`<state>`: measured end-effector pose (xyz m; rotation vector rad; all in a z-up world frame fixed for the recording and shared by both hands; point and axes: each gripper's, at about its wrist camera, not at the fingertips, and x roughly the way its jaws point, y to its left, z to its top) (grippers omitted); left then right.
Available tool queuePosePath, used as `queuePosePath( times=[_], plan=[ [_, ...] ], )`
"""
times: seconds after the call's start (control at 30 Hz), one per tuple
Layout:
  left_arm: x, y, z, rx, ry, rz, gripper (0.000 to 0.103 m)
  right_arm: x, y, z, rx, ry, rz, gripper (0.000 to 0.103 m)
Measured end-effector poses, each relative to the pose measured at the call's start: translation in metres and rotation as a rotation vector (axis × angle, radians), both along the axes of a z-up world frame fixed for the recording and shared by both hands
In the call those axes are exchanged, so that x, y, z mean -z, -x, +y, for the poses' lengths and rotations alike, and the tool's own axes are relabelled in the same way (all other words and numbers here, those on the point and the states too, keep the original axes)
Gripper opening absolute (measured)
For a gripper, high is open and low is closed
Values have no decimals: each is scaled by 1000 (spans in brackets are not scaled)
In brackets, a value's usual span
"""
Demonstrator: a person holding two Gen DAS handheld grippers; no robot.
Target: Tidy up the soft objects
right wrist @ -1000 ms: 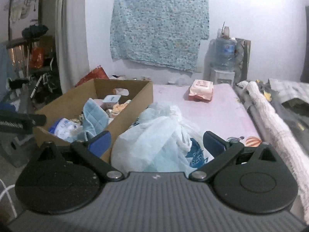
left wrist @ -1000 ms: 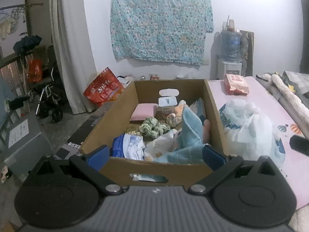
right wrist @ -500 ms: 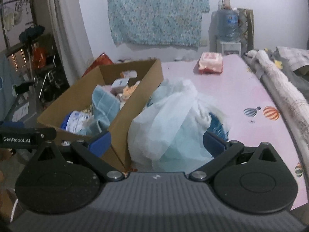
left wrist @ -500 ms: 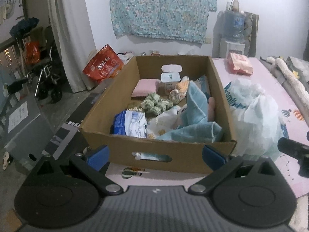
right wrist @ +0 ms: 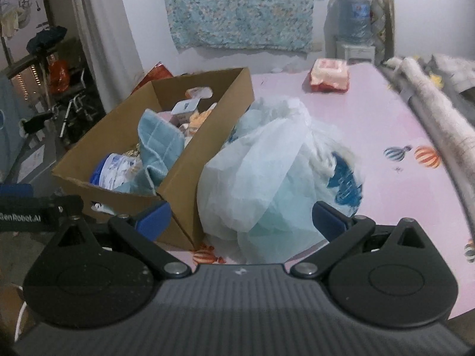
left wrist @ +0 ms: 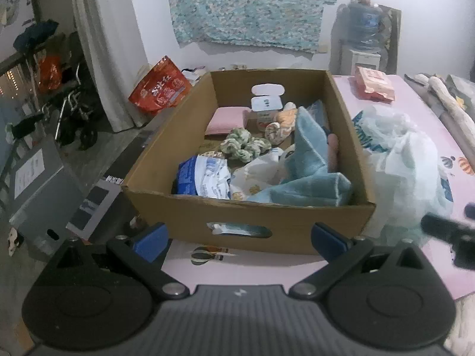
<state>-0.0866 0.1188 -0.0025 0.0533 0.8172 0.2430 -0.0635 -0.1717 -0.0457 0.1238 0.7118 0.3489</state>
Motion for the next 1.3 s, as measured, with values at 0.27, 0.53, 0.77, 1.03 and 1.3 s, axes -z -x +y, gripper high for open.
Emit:
queuePosePath(
  times=[0.27,0.53,0.77,1.03,1.3],
  plan=[
    [12,-13,20,-37,50,38,103,73,-80,0,41,64,128,100],
    [11,-19,20,-40,48,39,103,65,-148,9,68,50,52,100],
    [10,-26,10,-9,41,27,103,46,-98,-10,65,58,-17,102],
    [12,-32,-8,29,47,26,103,-4,-20,-16,33,64,-138,102],
    [14,-25,-16,35,39,43,103,-30,5,16,-25,115,-174,102]
  ],
)
